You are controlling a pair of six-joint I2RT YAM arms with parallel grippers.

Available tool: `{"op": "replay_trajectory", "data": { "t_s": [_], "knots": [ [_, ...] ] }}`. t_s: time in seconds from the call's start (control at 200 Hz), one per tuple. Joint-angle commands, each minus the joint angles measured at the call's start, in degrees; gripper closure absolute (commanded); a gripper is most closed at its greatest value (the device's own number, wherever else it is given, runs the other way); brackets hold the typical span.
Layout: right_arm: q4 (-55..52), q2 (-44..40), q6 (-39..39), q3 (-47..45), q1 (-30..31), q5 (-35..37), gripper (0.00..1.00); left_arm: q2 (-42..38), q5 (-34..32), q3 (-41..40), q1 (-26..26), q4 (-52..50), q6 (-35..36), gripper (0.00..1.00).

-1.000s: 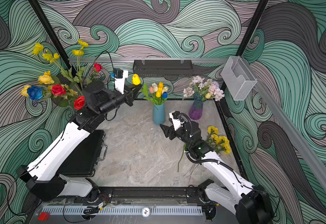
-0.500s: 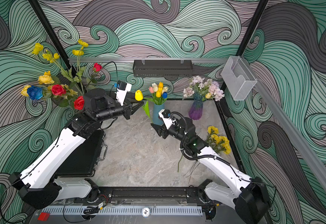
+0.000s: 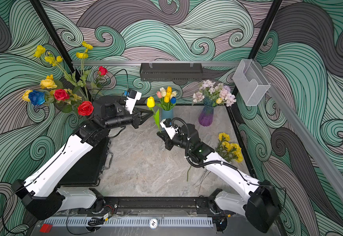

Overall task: Pick out yellow flowers from the vase
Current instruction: Pick up the flower from the vase, then place the flower at the center of the board.

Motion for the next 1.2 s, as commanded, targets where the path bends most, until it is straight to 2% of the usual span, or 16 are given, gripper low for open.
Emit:
{"op": "replay_trajectory", "data": {
  "t_s": [0.0,0.215,0.385,0.575,0.761,0.956,1.196],
  "knots": [
    [-1.86,-0.34,2.85,1.44,0.18,1.96,0.99,-3.3,-8.51,-5.13,-0.34,2.12,-1.44,0.71],
    [-12.6,-3.89,7.95,-0.16,-0.07,11.1,0.99,-18.56,-26.67,-28.01,-0.22,16.9,-4.72,0.35],
    [-22.78,-7.91,14.3,-2.96,-0.9,15.95,0.99,-25.63,-38.93,-41.9,0.07,19.76,-6.23,0.2],
    [-33.39,-12.54,24.79,-7.36,-6.18,21.01,0.99,-26.51,-43.99,-50.64,1.14,22.49,-7.39,0.12],
    [-38.8,-14.37,33.24,-11.88,-13.06,21.18,0.99,-22.91,-44.15,-51.57,1.63,22.82,-4.19,0.11],
    [-41.68,-10.81,38.89,-14.61,-18.52,19.18,0.99,-23.28,-44.93,-53.24,1.66,23.63,-1.29,0.11],
    [-41.4,-3.9,42.62,-16.82,-20.7,19.28,1.0,-24.45,-46.34,-54.74,1.66,24.5,-1.23,0.1]
  ]
}}
